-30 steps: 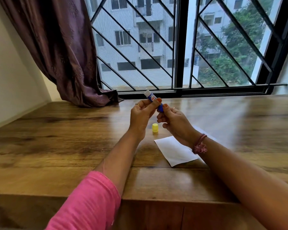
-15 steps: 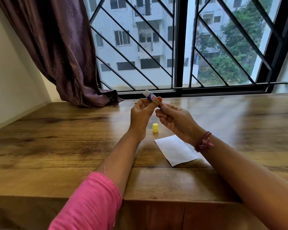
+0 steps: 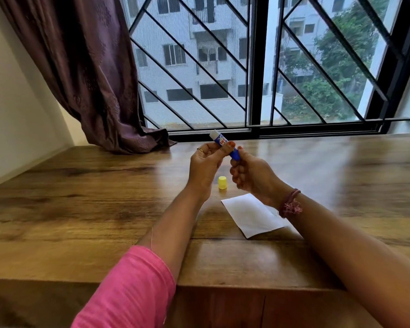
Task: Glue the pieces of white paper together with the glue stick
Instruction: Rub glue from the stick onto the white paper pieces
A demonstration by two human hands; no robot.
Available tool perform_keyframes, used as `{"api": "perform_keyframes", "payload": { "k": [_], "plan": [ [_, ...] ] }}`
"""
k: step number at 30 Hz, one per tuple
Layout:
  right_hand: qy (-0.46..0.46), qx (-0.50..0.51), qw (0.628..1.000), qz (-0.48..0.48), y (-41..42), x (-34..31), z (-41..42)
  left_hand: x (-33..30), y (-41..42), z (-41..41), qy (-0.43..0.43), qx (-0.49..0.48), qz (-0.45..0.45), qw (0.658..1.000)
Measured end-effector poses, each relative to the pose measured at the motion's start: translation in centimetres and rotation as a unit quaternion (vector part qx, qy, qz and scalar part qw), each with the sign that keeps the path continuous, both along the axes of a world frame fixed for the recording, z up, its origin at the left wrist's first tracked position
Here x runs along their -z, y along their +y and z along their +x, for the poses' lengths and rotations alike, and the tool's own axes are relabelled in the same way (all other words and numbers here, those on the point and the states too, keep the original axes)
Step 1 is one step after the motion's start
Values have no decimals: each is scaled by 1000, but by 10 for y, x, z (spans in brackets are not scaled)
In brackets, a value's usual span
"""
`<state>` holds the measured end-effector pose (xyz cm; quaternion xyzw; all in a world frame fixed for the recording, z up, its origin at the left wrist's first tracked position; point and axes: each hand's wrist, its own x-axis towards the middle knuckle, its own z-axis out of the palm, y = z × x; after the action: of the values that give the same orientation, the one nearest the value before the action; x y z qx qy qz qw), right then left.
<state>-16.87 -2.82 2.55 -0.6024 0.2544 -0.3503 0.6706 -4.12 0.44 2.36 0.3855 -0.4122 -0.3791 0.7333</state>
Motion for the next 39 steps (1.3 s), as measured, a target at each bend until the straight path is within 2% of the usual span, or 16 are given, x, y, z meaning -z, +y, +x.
{"api": "perform_keyframes", "payload": {
  "k": [2,8,16,23,26,28,34,39],
  "plan": [
    [-5,-13,1000,14,0,-1,-1,0,0,1,-4,-2,3,1000],
    [-114,-51,991,56,-2,-6,-5,-1,1,3,8,-10,7,1000],
    [-53,20,995,-84,-1,2,-1,-3,1,3,29,-4,4,1000],
    [13,-6,1000,9,-3,0,-3,0,0,0,3,6,10,1000],
    [16,-4,1000,17,-3,0,-4,0,0,0,-3,10,11,1000],
    [5,-10,1000,5,-3,-1,-4,0,1,1,-5,13,8,1000],
    [-114,-41,992,37,-5,-5,-8,0,1,4,5,13,8,1000],
    [-105,-15,994,-14,-3,-1,-6,-1,0,5,6,10,9,1000]
  ]
}}
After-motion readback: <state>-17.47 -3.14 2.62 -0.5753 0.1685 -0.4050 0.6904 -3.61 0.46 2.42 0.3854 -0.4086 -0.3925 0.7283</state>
